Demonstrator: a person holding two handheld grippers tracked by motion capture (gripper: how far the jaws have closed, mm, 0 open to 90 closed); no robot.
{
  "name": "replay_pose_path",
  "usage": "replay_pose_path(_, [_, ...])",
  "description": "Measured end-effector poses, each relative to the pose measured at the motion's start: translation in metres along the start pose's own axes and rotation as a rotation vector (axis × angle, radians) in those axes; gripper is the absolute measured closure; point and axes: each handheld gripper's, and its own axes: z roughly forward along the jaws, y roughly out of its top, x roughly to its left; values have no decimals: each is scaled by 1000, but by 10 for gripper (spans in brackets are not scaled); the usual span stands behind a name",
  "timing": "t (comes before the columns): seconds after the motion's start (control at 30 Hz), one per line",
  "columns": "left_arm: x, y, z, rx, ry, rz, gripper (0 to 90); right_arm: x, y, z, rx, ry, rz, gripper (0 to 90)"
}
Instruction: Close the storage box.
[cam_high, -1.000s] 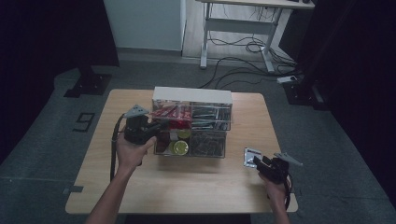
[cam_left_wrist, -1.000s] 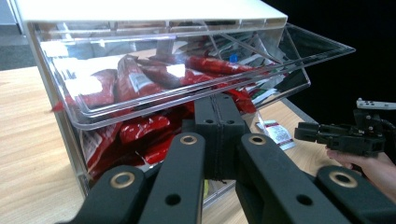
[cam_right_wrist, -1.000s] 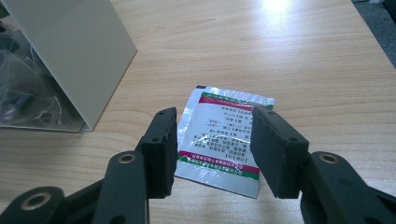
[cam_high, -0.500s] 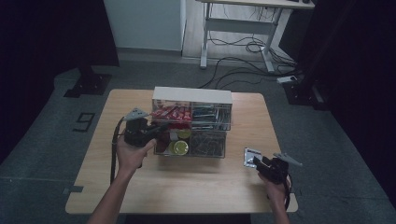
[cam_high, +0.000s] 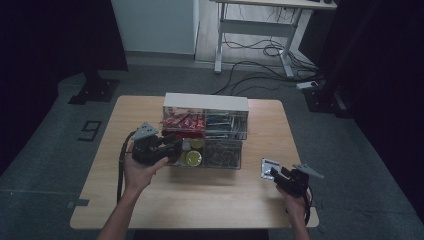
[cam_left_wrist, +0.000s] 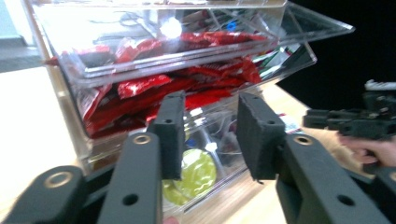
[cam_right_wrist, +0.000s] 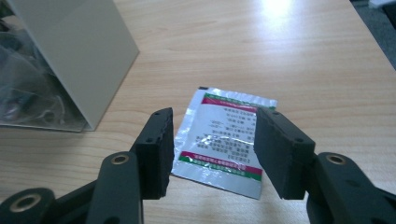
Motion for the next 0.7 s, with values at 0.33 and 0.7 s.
replay_pose_path(0.33, [0,-30,-1,5,27,43,496,12,1,-2,-18,64,-68,454])
replay_pose_path(0.7, [14,-80,11,63,61,10,464,27,-2,-2,-32,176,-159,443])
